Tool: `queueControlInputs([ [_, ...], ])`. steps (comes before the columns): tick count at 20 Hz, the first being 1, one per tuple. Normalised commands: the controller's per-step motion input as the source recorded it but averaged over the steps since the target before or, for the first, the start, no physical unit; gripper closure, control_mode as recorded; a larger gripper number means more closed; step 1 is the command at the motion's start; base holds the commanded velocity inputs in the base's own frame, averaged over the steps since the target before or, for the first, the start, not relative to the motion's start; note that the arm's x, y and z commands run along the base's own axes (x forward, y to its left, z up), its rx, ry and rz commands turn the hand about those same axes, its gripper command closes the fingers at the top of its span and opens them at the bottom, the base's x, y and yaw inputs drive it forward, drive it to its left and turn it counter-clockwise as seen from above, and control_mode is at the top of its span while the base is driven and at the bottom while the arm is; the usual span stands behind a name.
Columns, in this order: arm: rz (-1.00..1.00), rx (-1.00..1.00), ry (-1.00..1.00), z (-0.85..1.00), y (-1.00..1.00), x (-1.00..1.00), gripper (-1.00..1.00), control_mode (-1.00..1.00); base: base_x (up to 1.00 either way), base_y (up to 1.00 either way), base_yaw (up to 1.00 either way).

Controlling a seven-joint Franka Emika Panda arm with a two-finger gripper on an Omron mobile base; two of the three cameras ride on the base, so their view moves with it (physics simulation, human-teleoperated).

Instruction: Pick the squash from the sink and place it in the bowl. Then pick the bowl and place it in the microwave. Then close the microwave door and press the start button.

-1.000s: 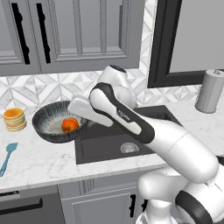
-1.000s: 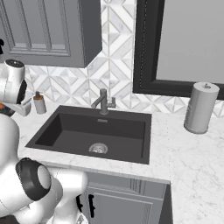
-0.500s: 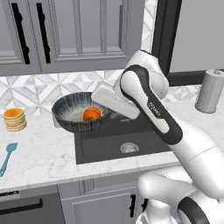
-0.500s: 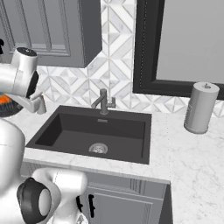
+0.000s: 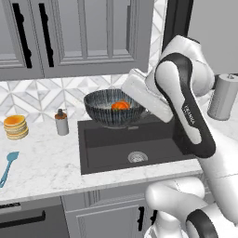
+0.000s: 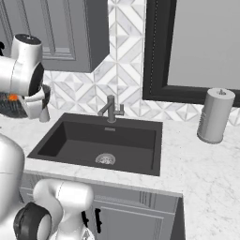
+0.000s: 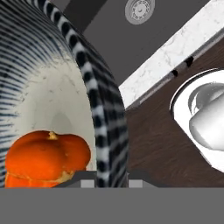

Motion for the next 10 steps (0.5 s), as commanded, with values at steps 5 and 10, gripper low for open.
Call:
queueControlInputs([
  [5, -0.27, 0.0, 0.03, 0.0, -0.71, -0.57, 1.0, -1.0, 0.0, 0.0, 0.0],
  [10, -0.29, 0.0, 0.0, 0.02, -0.56, -0.26, 1.0, -1.0, 0.0, 0.0, 0.0],
])
